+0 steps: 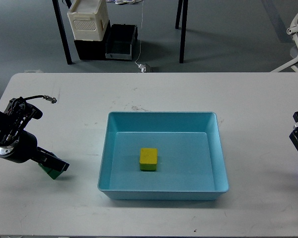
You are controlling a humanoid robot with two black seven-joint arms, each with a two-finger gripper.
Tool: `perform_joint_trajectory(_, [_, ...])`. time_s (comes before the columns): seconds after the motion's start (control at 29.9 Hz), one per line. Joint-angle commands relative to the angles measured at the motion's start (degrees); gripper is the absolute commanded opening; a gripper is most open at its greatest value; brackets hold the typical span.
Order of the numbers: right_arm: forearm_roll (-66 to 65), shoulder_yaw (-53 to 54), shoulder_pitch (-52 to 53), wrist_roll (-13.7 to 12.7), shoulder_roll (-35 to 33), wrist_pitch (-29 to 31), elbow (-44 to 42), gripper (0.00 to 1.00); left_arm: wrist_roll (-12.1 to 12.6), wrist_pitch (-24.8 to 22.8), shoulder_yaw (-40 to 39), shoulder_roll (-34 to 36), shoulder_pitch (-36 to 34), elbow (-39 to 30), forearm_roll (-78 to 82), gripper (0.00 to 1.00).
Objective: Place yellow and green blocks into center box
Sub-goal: 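Lower the left gripper onto the green cube and close it, then lift the green cube with the left gripper and carry it over the tray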
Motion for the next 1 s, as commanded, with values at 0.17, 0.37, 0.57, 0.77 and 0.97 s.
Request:
perform_joint_trajectory(0.17, [0.0, -0.11, -0.1, 0.0, 0.0, 0.0, 0.09, 1.0, 0.03, 0.0, -1.23, -1.16, 2.95, 1.5, 0.13, 0.98])
perform_joint_trajectory(0.37, [0.0, -0.02, -0.1, 0.0, 0.0, 0.0, 0.18, 1.0, 0.12, 0.0, -1.32, -1.24, 2.96, 1.51, 4.78, 0.53])
perform_joint_trajectory(0.57, [0.0, 0.06, -0.18, 0.0, 0.0, 0.0, 0.27, 1.0, 1.52, 0.0, -1.23, -0.98, 3.22, 1.24, 6.28, 0.2])
perform_joint_trajectory(0.77, [0.0, -0.02, -0.18, 0.0, 0.0, 0.0, 0.27, 1.0, 2.76, 0.0, -2.37, -0.63, 2.78, 0.72, 6.46, 0.03])
perform_joint_trajectory(0.97, [-0.09, 0.06, -0.1, 0.0, 0.0, -0.09, 0.27, 1.0, 2.49, 0.0, -9.04, -0.54, 0.77, -0.68, 5.32, 0.03])
